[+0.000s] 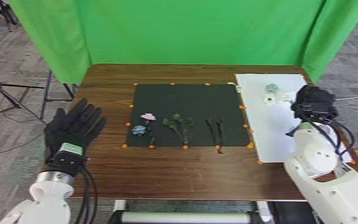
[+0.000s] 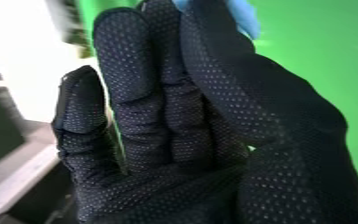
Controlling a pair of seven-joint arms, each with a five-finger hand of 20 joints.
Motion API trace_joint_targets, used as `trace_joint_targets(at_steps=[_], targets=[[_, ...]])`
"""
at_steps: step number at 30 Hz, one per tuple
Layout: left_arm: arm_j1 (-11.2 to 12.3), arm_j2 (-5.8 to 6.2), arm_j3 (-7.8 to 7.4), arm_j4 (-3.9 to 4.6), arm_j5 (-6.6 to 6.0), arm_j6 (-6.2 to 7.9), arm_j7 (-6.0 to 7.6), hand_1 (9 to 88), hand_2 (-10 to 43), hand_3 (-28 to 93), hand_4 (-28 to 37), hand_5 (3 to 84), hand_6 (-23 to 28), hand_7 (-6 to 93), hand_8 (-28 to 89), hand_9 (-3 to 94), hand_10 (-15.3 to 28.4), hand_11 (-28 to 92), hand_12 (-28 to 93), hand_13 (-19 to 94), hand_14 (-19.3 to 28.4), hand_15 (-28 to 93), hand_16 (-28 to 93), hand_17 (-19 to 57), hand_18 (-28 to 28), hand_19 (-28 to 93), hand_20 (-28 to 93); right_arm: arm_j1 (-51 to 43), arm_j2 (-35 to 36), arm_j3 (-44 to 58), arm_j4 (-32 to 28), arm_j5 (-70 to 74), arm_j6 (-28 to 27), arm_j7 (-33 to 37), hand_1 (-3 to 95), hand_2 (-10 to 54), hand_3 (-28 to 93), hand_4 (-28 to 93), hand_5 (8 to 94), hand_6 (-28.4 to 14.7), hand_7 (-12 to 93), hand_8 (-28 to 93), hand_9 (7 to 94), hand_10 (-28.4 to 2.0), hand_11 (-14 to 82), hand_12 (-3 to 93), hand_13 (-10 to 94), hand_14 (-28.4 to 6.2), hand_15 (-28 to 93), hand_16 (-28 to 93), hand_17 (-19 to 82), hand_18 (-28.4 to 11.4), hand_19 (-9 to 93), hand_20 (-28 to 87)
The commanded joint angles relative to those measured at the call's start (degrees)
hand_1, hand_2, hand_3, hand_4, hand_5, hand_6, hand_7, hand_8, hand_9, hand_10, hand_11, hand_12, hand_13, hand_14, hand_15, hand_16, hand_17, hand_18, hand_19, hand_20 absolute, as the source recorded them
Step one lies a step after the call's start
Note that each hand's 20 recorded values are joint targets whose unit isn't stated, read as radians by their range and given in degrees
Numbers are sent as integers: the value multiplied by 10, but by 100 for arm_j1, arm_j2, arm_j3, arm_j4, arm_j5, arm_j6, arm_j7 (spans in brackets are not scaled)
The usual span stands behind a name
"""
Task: Arrange flowers
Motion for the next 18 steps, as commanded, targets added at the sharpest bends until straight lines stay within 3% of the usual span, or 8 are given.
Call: trace_joint_targets(at_steps=[1, 4, 6, 11, 15, 18], targets=[[125, -49, -150, -21, 42, -28, -108, 275, 179, 724, -283, 443, 61, 198, -113, 424, 141, 242, 114, 295, 153, 464, -77, -40, 151, 422, 125, 824, -494, -1336, -420, 67, -146, -798, 638, -95, 719, -283, 774, 6, 370, 52, 886, -85, 121, 454, 720, -52, 398, 437, 338, -217, 811, 339], [100, -79, -145, 0, 37, 11, -173, 274, 178, 724, -283, 443, 61, 199, -113, 423, 140, 242, 114, 295, 153, 463, -77, -39, 151, 421, 125, 1140, -871, -1819, -456, 66, -402, -1134, 639, -95, 717, -283, 773, 6, 368, 53, 884, -86, 120, 453, 719, -53, 400, 436, 337, -217, 811, 340], [21, -114, -118, 46, 77, -5, -267, 275, 179, 722, -283, 443, 61, 199, -113, 423, 140, 242, 114, 296, 153, 463, -77, -39, 151, 421, 125, 1197, -1193, -1876, -712, 225, -1162, -1154, 638, -95, 719, -283, 773, 6, 368, 53, 883, -86, 121, 453, 719, -53, 401, 436, 337, -217, 810, 341], [-179, -132, 37, 110, 106, -19, -404, 264, 188, 715, -283, 443, 61, 199, -113, 423, 141, 242, 115, 294, 154, 463, -77, -40, 152, 422, 125, 1310, -1622, -2309, -754, 119, -1123, -1411, 634, -95, 721, -283, 773, 5, 365, 62, 883, -85, 121, 453, 717, -56, 403, 437, 335, -220, 811, 344], [-294, -99, 111, 155, 133, -40, -482, 261, 190, 715, -283, 443, 62, 198, -113, 423, 141, 242, 115, 294, 154, 462, -77, -40, 151, 421, 125, 1404, -1799, -2513, -666, 228, -1488, -1561, 635, -95, 719, -283, 772, 5, 363, 66, 881, -82, 123, 455, 715, -57, 405, 438, 334, -221, 813, 346], [-343, -55, 161, 175, 106, -45, -435, 260, 189, 716, -283, 443, 62, 198, -113, 423, 141, 242, 115, 294, 153, 462, -77, -40, 152, 421, 125, 1532, -1901, -2681, -475, 102, -1579, -1638, 634, -95, 720, -283, 770, 5, 363, 69, 877, -82, 125, 457, 712, -57, 406, 438, 334, -221, 813, 347]])
